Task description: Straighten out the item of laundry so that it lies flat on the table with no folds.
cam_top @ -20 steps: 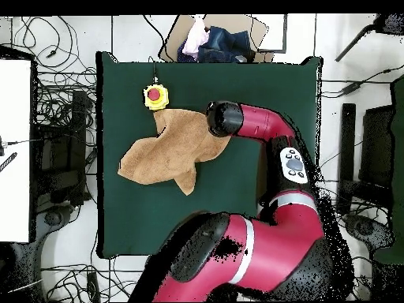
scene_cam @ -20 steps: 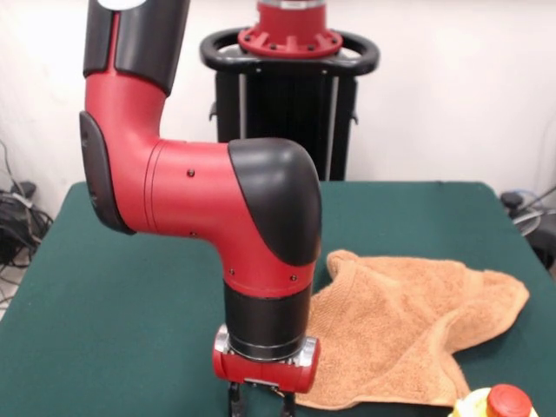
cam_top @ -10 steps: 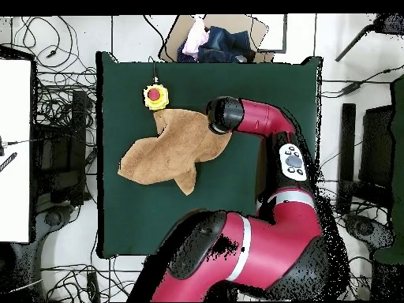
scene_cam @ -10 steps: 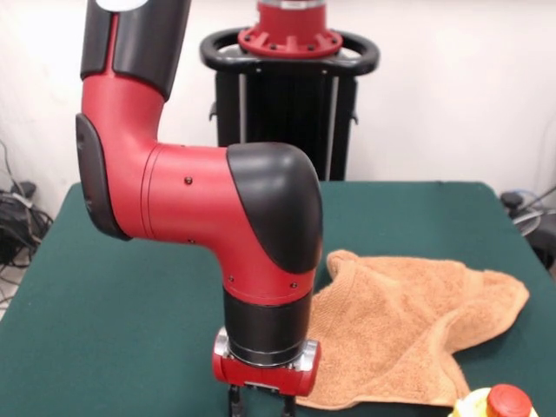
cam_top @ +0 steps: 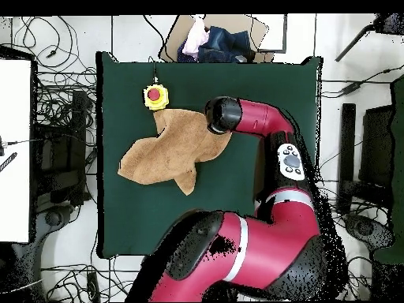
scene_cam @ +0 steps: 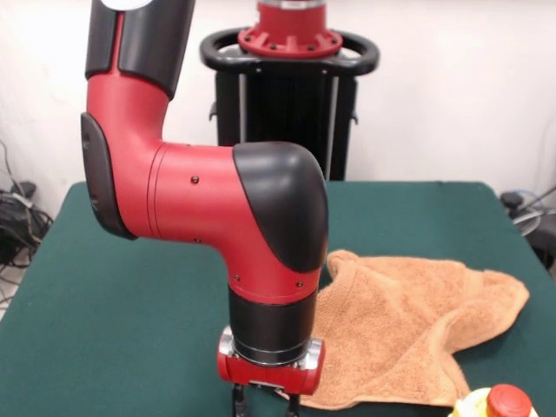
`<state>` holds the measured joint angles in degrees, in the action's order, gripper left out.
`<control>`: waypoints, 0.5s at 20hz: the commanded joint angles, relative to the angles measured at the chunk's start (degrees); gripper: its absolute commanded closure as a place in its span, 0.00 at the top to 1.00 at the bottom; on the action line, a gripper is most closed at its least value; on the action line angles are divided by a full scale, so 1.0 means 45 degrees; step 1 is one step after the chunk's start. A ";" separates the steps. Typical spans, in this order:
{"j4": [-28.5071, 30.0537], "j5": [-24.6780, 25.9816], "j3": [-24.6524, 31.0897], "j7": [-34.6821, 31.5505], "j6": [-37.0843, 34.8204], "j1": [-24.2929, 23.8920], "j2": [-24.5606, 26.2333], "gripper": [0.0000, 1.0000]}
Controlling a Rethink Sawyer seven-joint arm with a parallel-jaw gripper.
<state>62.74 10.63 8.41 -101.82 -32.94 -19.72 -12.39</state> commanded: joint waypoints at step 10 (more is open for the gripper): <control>0.2004 0.0247 0.0869 -0.0794 0.1628 0.0351 -0.0194 1.00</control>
<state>65.20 10.61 8.42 -101.82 -28.96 -18.93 -13.26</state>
